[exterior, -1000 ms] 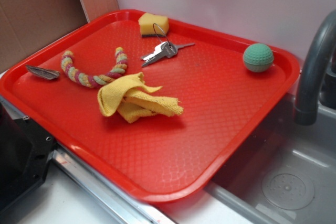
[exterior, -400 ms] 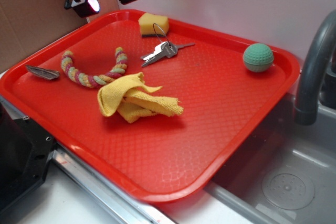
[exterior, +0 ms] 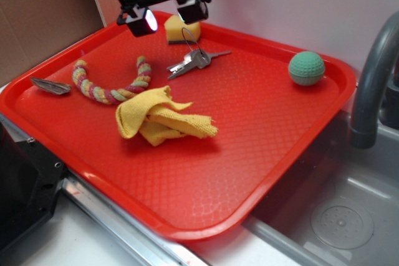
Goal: Grab the silver keys.
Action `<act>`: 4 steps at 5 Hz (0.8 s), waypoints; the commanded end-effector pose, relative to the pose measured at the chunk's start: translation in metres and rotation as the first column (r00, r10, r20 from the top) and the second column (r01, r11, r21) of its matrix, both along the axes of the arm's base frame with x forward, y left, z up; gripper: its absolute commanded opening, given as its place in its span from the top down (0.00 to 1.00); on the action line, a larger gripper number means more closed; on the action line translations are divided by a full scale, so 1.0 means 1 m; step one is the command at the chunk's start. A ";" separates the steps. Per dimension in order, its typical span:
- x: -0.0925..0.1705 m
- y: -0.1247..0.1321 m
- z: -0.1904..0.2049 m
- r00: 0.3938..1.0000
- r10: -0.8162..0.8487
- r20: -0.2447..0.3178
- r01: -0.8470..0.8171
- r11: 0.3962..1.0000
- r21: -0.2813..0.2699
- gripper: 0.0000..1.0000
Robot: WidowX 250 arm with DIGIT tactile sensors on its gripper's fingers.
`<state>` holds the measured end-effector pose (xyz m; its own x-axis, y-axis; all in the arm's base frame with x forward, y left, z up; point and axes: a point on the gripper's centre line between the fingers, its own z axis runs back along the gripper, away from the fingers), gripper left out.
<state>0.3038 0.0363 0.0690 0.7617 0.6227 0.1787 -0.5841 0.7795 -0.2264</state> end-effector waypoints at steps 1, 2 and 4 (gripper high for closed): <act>0.014 -0.013 0.006 1.000 -0.028 0.010 0.028 1.000 -0.001 0.00; 0.017 -0.015 -0.009 0.999 0.004 -0.048 -0.002 0.999 0.047 0.00; 0.020 -0.015 -0.021 0.996 0.042 -0.079 -0.038 0.998 0.053 1.00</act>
